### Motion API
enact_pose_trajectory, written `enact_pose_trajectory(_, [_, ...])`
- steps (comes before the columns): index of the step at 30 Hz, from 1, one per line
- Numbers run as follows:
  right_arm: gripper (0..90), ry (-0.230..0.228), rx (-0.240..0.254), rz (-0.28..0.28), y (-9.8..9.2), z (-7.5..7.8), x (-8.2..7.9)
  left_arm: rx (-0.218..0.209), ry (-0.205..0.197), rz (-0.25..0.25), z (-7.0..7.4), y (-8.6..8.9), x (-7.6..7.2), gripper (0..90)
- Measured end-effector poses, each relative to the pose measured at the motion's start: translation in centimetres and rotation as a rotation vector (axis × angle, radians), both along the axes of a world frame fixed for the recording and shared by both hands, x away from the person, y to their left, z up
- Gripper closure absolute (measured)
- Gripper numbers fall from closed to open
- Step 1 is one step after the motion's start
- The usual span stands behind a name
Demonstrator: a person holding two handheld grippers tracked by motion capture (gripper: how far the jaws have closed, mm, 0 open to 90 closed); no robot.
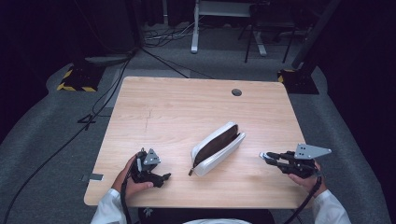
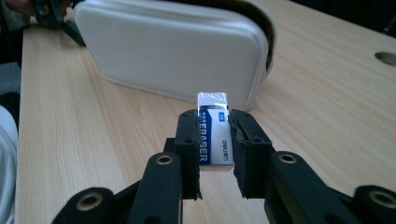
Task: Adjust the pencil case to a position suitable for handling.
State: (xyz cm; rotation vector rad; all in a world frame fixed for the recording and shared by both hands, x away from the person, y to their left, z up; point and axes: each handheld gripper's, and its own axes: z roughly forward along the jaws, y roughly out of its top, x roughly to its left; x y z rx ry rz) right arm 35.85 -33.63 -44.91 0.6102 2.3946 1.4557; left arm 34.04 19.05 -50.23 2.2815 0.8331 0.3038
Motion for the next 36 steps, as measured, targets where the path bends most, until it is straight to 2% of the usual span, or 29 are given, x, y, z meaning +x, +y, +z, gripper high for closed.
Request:
enact_pose_trajectory(3, [73.6, -0.028, 0.006, -0.006, 0.1, 1.0, 0.6, -0.019, -0.015, 0.004, -0.2, 0.2, -0.1, 14.5])
enact_pose_trajectory(6, [73.6, -0.058, 0.015, -0.007, 0.3, 2.2, 1.2, -0.024, -0.011, 0.015, -0.2, 0.2, -0.2, 14.6])
enact_pose_trajectory(9, [73.6, -0.081, 0.03, -0.004, 0.5, 3.4, 1.6, -0.012, -0.006, 0.019, -0.1, 0.1, -0.2, 15.2])
enact_pose_trajectory(12, [73.6, -0.107, 0.024, 0.004, 0.7, 4.8, 2.1, 0.012, 0.006, 0.019, 0.1, -0.1, -0.1, 15.1])
enact_pose_trajectory(13, [73.6, -0.107, 0.024, 0.004, 0.7, 4.8, 2.1, 0.012, 0.006, 0.019, 0.1, -0.1, -0.1, 15.1])
enact_pose_trajectory(16, [73.6, -0.121, 0.033, 0.014, 1.0, 6.1, 2.6, 0.002, 0.003, 0.026, 0.0, -0.1, -0.1, 14.6])
enact_pose_trajectory(20, [73.6, -0.139, 0.017, 0.039, 2.0, 7.5, 3.3, -0.019, -0.012, 0.032, -0.2, 0.0, -0.3, 14.0])
enact_pose_trajectory(24, [73.6, -0.147, 0.016, 0.074, 3.4, 8.3, 3.9, -0.021, -0.013, 0.037, -0.2, -0.1, -0.3, 14.1])
enact_pose_trajectory(31, [73.6, -0.143, 0.008, 0.124, 5.8, 8.5, 4.7, -0.022, -0.015, 0.046, -0.2, -0.2, -0.2, 14.2])
enact_pose_trajectory(36, [73.6, -0.147, -0.027, 0.175, 7.8, 8.5, 4.8, -0.016, -0.018, 0.042, -0.2, -0.2, -0.2, 14.3])
